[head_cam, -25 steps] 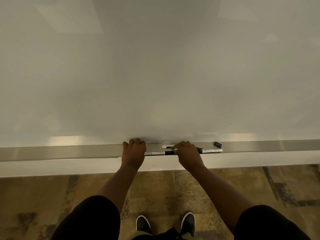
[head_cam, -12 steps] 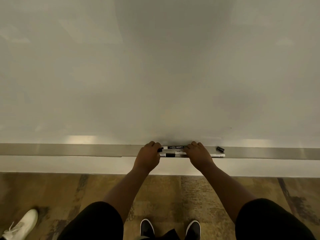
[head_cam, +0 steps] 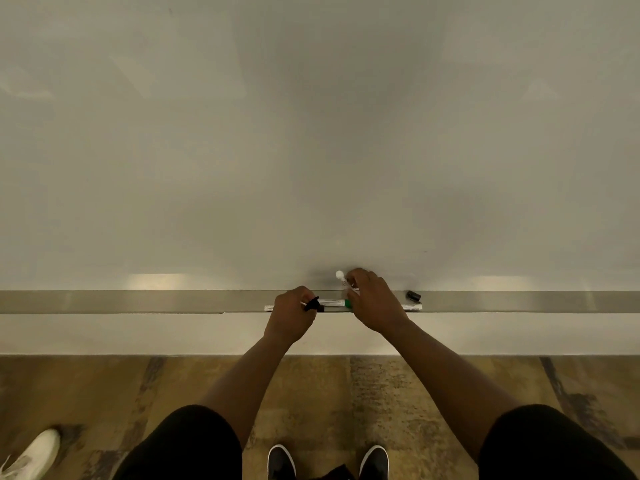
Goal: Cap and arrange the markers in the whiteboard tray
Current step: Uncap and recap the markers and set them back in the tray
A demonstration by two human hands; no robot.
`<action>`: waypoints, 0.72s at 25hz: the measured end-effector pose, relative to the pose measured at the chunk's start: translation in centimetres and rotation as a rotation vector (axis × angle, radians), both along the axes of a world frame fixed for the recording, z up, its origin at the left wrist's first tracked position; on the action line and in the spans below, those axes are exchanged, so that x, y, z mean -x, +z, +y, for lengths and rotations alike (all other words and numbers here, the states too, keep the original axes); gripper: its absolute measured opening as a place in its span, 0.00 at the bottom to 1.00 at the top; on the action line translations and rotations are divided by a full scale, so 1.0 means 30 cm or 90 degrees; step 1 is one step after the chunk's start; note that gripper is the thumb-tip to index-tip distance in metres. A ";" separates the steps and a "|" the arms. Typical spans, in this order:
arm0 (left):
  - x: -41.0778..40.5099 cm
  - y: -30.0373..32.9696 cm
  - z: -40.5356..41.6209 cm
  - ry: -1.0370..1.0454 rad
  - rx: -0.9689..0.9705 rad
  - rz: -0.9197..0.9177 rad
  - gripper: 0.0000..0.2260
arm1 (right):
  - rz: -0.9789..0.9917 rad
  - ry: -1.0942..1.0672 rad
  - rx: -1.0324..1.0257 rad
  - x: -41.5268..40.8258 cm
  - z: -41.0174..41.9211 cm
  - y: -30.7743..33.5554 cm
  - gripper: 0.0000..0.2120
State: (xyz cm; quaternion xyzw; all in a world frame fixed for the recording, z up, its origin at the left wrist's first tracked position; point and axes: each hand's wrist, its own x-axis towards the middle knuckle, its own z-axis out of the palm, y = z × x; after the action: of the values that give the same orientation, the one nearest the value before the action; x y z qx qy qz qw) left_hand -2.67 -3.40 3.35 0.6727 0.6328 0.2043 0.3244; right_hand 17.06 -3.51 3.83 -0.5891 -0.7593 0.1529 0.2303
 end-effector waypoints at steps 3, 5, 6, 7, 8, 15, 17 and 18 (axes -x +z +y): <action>-0.031 0.004 -0.013 0.030 0.019 -0.057 0.05 | 0.254 -0.137 0.112 -0.013 -0.009 0.027 0.11; -0.047 0.007 -0.016 0.037 0.017 -0.055 0.05 | 0.343 -0.197 0.140 -0.016 -0.019 0.038 0.13; -0.053 0.009 -0.017 0.037 0.016 -0.052 0.06 | 0.372 -0.214 0.145 -0.016 -0.026 0.044 0.14; -0.057 0.011 -0.019 0.037 0.016 -0.055 0.06 | 0.393 -0.222 0.146 -0.014 -0.034 0.048 0.15; -0.061 0.015 -0.021 0.035 0.015 -0.061 0.06 | 0.406 -0.226 0.147 -0.011 -0.039 0.048 0.15; -0.070 0.033 -0.034 0.019 0.006 -0.104 0.07 | 0.457 -0.230 0.159 0.025 -0.078 0.049 0.14; -0.061 0.042 -0.031 0.007 0.001 -0.108 0.08 | 0.455 -0.227 0.162 0.023 -0.087 0.049 0.13; -0.057 0.047 -0.030 0.004 0.002 -0.113 0.07 | 0.447 -0.224 0.164 0.018 -0.091 0.050 0.12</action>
State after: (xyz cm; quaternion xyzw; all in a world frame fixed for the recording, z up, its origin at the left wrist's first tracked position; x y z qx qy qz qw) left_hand -0.98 -4.29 4.75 0.6497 0.6038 0.2630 0.3796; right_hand 16.52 -6.24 5.33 -0.6461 -0.4967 0.3968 0.4225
